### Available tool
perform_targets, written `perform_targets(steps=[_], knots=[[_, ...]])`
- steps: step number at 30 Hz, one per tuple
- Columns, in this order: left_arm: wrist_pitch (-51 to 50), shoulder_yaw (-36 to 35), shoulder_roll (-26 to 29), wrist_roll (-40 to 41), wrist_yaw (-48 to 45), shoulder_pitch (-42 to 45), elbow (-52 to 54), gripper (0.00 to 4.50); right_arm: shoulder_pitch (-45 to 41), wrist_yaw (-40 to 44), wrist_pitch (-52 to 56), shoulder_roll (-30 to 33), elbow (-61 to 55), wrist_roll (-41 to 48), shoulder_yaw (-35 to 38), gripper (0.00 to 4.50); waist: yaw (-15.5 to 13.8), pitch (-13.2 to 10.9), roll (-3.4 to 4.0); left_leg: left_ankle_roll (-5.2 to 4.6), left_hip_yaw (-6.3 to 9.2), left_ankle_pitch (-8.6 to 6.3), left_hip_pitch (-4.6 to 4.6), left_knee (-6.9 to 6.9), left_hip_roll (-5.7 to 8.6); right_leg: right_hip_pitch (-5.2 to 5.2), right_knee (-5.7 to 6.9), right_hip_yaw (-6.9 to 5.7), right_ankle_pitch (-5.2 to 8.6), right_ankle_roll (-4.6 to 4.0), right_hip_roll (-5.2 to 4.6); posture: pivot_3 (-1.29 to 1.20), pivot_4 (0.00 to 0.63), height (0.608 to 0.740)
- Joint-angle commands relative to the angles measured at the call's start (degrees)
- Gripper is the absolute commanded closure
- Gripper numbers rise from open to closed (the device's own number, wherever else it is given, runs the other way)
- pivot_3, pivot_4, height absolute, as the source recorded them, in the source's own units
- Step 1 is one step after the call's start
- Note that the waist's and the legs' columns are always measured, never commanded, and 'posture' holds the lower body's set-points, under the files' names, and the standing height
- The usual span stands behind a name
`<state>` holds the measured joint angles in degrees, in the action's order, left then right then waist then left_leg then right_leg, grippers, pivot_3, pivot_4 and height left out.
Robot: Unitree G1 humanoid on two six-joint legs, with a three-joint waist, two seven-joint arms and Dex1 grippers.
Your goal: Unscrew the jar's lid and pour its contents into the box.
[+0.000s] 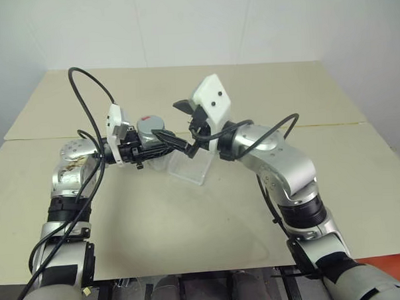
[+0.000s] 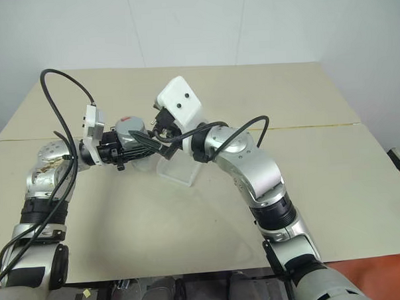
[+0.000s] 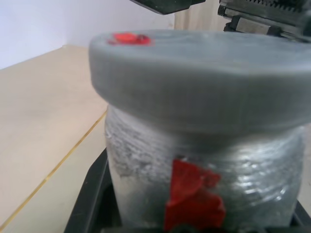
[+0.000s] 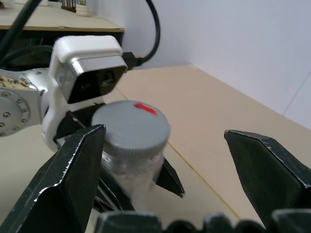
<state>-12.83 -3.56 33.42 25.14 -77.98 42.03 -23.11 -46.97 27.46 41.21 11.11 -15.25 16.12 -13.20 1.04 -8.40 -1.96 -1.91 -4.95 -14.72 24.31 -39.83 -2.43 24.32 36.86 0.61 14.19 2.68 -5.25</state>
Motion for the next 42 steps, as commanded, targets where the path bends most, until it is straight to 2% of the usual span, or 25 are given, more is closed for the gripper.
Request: perform_targets(steps=[1,19,24,27,32,37,42], knots=[[-0.1,-1.8,0.6,2.5,-1.0,0.6,3.8,2.56,-0.1,-0.1,-0.1,0.7,-0.3,-0.2,1.3,0.05,0.0,0.0,0.00,0.00,-0.01,0.00,0.00,0.00,0.00,0.00,0.00,0.00,0.00,0.00,0.00,0.00,0.150,0.740],[-2.1,-1.9,2.2,4.1,-2.8,-0.5,5.3,2.56,-1.1,-0.3,-1.2,1.8,1.8,-1.1,3.8,0.05,0.0,0.0,0.00,0.00,-0.02,0.00,0.00,0.00,-0.01,0.00,-0.01,0.01,0.00,0.00,0.01,0.00,0.150,0.740],[-1.6,-1.7,2.4,3.3,-2.8,0.2,3.4,2.56,-0.4,3.5,1.2,3.5,-1.8,5.1,8.6,0.05,-0.1,0.0,0.00,-0.01,0.01,-0.01,0.00,0.00,-0.01,0.00,-0.02,0.00,0.00,0.00,0.00,0.00,0.150,0.740],[-1.0,-1.4,2.1,2.8,-2.7,1.1,2.0,2.56,-0.6,6.7,3.6,3.8,-3.4,11.7,11.5,0.05,-0.2,0.0,0.00,-0.02,0.03,-0.01,0.00,0.00,-0.01,-0.01,-0.04,0.00,0.00,0.00,0.00,0.00,0.150,0.740],[-0.3,-0.7,1.0,1.8,-2.3,2.1,0.9,2.56,-2.7,5.3,4.7,2.0,-3.2,12.4,8.6,0.05,0.0,0.0,0.00,-0.05,0.00,-0.03,-0.02,0.00,-0.01,-0.02,-0.02,0.01,0.00,0.00,0.02,0.00,0.150,0.740],[-0.3,-0.4,0.5,1.9,-2.4,2.1,1.3,2.56,-4.7,2.8,2.3,-0.7,-0.4,7.5,3.2,0.05,0.2,0.0,0.00,-0.03,0.01,-0.02,-0.01,0.01,-0.02,0.02,0.01,0.01,0.00,0.00,0.04,0.00,0.150,0.740],[-0.4,-0.4,0.8,2.0,-2.7,2.1,1.4,2.56,-5.9,2.6,1.7,-2.6,0.8,6.6,2.0,0.05,-0.1,0.0,0.00,0.00,-0.01,0.00,0.00,0.00,0.00,0.01,0.00,0.00,0.00,0.00,0.00,0.00,0.150,0.740]])
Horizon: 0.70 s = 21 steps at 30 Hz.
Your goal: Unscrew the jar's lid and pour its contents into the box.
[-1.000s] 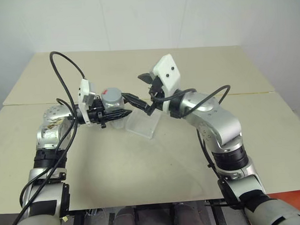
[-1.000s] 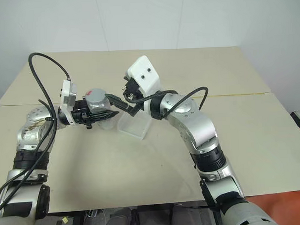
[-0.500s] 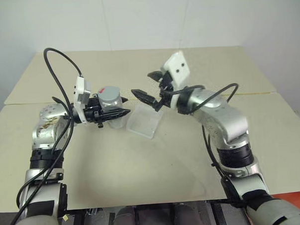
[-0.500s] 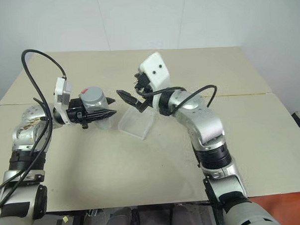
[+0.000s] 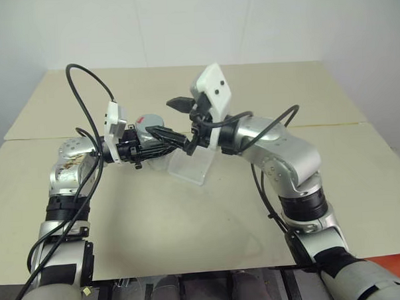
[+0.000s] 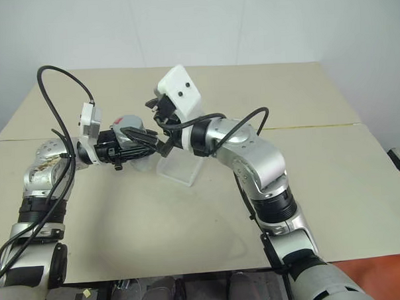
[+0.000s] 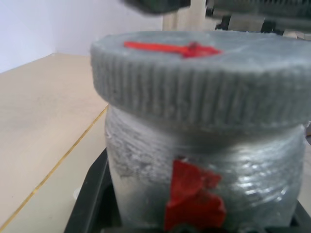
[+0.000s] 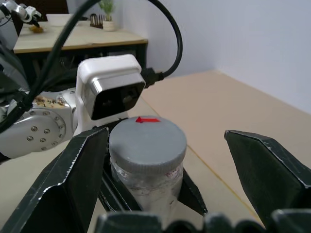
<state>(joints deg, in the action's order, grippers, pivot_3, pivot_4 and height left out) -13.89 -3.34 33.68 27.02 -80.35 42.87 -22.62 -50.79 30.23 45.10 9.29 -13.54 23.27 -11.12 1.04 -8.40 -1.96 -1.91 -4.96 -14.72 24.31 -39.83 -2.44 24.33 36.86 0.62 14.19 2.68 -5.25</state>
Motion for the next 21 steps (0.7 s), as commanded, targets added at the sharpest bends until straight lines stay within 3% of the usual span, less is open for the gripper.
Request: perform_targets(steps=[1,21], knots=[[0.6,-0.6,0.6,0.1,-0.4,1.3,0.9,2.56,-2.4,-0.3,-2.3,-1.1,-0.4,-0.9,-0.4,0.05,-0.1,0.0,0.00,0.00,0.00,0.00,0.00,0.00,0.00,-0.01,0.00,-0.01,0.00,0.00,0.00,0.00,0.150,0.740],[-0.3,-1.0,1.6,0.9,-0.4,-0.8,3.6,2.56,-4.7,1.8,-5.8,-4.8,5.7,-3.8,-2.9,0.05,0.0,0.0,0.00,0.02,-0.01,0.01,-0.01,0.00,-0.01,0.00,0.00,-0.01,0.00,0.00,0.02,0.00,0.150,0.740]])
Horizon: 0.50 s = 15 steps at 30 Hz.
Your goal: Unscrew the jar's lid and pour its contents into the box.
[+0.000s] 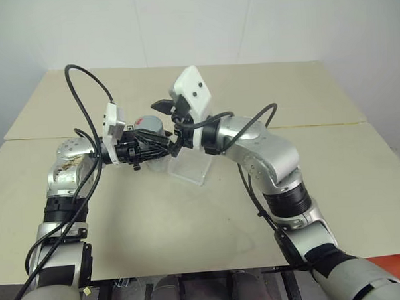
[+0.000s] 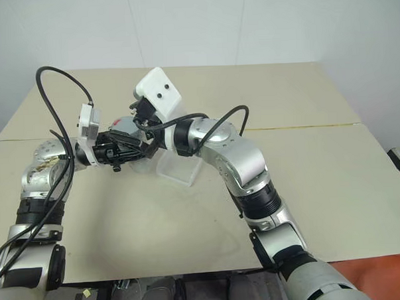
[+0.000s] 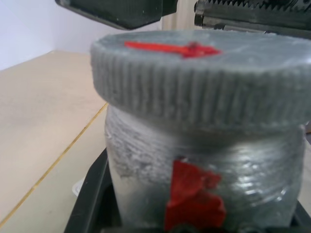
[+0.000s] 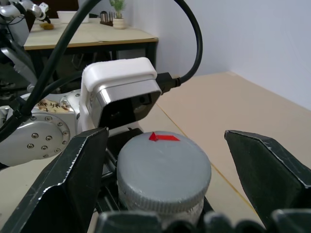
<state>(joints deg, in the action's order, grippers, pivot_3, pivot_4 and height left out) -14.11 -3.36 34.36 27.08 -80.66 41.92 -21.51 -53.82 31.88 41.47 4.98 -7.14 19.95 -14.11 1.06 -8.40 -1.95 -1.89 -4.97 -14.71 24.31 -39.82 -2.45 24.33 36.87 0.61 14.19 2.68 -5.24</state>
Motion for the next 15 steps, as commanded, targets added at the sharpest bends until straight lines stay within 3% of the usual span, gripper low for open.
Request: perform_targets(steps=[1,15], knots=[[-0.2,-1.1,0.9,0.9,-0.1,0.0,2.7,2.56,-1.6,0.3,-2.3,-0.5,-0.6,-0.6,0.1,0.05,0.0,0.0,0.00,0.00,0.00,0.00,0.00,0.00,0.00,0.00,0.00,0.00,0.00,0.00,0.00,0.00,0.150,0.740],[-0.8,-1.5,1.7,1.3,-0.5,-0.8,4.1,2.56,-1.4,1.7,-3.3,0.4,0.4,-1.1,0.6,0.05,0.0,0.0,0.00,0.02,0.00,0.01,0.00,0.00,0.00,0.00,0.00,0.00,0.00,0.00,0.00,0.00,0.150,0.740]])
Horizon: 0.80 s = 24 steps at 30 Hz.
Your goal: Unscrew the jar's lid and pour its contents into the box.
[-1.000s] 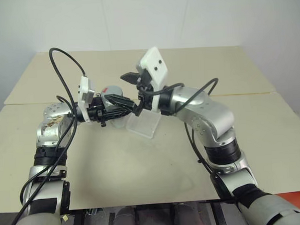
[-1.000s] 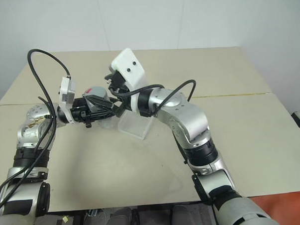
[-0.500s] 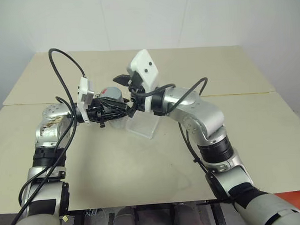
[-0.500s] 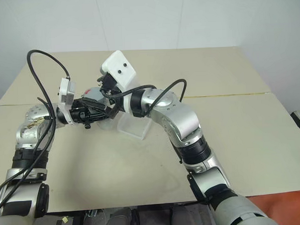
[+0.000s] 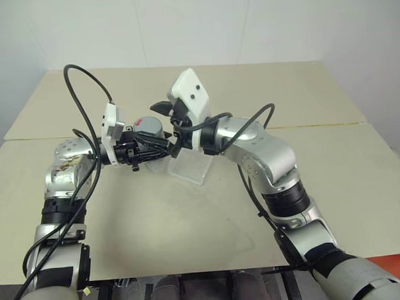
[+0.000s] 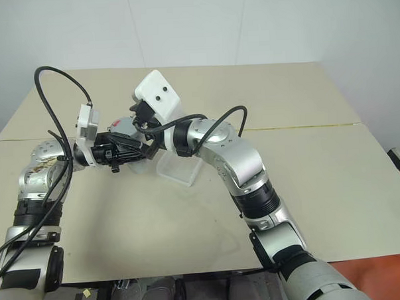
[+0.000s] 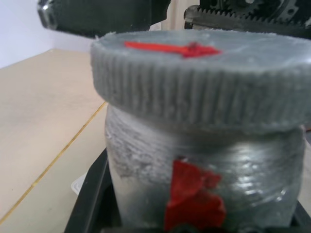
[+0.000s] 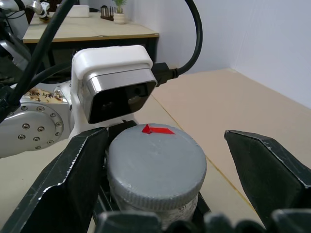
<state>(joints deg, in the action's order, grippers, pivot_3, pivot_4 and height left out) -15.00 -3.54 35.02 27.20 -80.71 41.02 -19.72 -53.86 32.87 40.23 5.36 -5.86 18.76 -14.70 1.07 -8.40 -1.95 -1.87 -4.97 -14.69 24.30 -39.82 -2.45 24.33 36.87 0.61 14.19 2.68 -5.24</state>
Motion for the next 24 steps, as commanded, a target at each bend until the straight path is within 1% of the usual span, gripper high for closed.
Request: perform_targets(steps=[1,16,19,22,23,24], knots=[[0.0,-1.4,1.1,1.3,-0.5,0.0,2.5,2.56,-1.3,0.8,-2.2,0.1,-0.8,0.1,1.2,0.05,0.0,0.0,0.00,0.00,0.00,0.00,0.00,0.00,0.00,0.00,0.00,0.00,0.00,0.00,0.00,0.00,0.150,0.740],[-0.1,-1.5,1.6,1.5,-1.1,-0.1,2.6,2.56,-1.2,2.6,-3.2,0.2,0.8,0.1,1.3,0.05,0.0,0.0,0.00,-0.01,-0.02,0.00,0.00,0.00,0.00,0.00,0.00,0.00,0.00,0.00,0.01,0.00,0.150,0.740],[-0.2,-1.5,1.6,1.6,-1.3,-0.2,2.7,2.56,-1.3,2.7,-3.2,0.1,0.9,0.1,1.3,0.61,0.0,0.0,0.00,0.00,-0.02,0.00,0.00,0.00,0.00,0.00,0.00,0.00,0.00,0.00,0.00,0.00,0.150,0.740],[-0.2,-1.4,1.7,1.6,-1.4,-0.2,2.8,2.56,-1.1,2.8,-3.3,0.0,0.7,-0.1,1.5,1.56,0.0,0.0,0.00,-0.01,-0.02,0.00,0.00,0.00,0.00,0.00,0.00,0.00,0.00,0.00,0.01,0.00,0.150,0.740],[-0.3,-1.4,1.6,1.6,-1.4,-0.2,2.8,2.56,-1.1,2.8,-3.4,0.0,0.7,-0.1,1.5,1.71,0.0,0.0,0.00,0.00,-0.02,0.00,0.00,0.00,0.00,0.00,0.00,0.00,0.00,0.00,0.01,0.00,0.150,0.740],[-0.3,-1.4,1.7,1.6,-1.4,-0.2,2.8,2.56,-1.1,2.8,-3.4,0.0,0.7,0.0,1.5,1.71,0.0,0.0,0.00,0.00,-0.02,0.00,0.00,0.00,0.00,0.00,0.00,-0.01,0.00,0.00,0.00,0.00,0.150,0.740]])
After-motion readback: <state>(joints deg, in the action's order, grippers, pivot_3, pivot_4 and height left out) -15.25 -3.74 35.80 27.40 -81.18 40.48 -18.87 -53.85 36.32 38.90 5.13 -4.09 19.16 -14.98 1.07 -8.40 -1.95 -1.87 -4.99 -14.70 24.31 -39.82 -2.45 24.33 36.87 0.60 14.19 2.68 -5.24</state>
